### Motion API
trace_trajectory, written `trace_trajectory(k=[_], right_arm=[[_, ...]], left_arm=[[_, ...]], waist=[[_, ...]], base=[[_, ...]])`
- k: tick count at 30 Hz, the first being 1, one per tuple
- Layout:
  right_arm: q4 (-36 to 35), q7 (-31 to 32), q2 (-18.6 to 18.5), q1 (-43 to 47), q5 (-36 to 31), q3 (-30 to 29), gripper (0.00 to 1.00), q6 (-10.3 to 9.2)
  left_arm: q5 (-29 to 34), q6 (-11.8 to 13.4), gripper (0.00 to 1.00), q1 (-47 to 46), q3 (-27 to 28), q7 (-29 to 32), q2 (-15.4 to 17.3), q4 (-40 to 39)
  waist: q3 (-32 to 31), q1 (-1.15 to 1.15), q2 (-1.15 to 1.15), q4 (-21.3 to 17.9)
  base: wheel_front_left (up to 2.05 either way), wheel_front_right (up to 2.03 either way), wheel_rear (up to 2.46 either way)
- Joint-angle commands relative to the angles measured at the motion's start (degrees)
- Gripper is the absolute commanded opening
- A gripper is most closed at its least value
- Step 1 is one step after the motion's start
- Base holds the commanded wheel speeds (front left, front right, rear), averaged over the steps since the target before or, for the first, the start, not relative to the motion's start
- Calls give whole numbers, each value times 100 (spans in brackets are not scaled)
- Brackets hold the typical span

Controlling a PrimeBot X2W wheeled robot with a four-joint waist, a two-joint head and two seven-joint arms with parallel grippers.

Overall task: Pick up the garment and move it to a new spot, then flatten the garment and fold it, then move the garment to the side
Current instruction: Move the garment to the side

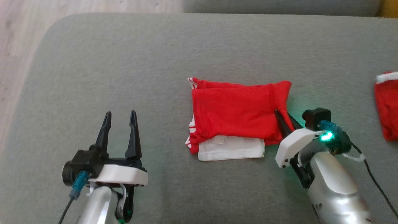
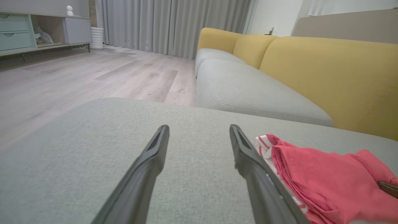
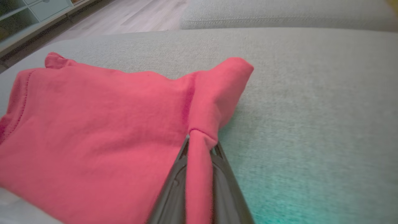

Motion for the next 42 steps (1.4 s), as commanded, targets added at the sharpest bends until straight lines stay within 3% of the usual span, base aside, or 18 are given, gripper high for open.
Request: trace_trajectory(k=[1,5,9,16,22,34,42], right_arm=[[-258,-100,24,-132,-215,115,0,37],[-640,37,-17,-173,-789,277,0,37],[-1188,362,-391,-273,-1056,525,0,37],[-2094,1026,-1666,-438,-892,698,0,37],[-2293,1328,-2624,-594,-684,406,0,37],[-1722,1512,-3331,-660,-865,-348,0,37],[-1292,1431,-3507,-877,-1239,-845,0,37]], left_arm=[[39,27,100,-129,172,-55,13,-187],[32,31,100,-54,150,-55,13,-194],[40,29,100,-39,123,-55,13,-208],[82,18,100,-194,72,-55,13,-262],[168,-41,100,-336,151,-55,25,-238],[225,-136,100,-466,255,-55,23,-160],[240,-178,100,-516,318,-55,20,-175]], waist=[[-131,0,0,-214],[-241,0,0,-563],[-237,0,0,-869],[86,0,0,-1198],[337,0,0,-1277],[483,0,0,-1151],[650,0,0,-1051]], base=[[0,0,0],[0,0,0],[0,0,0],[0,0,0],[0,0,0],[0,0,0],[0,0,0]])
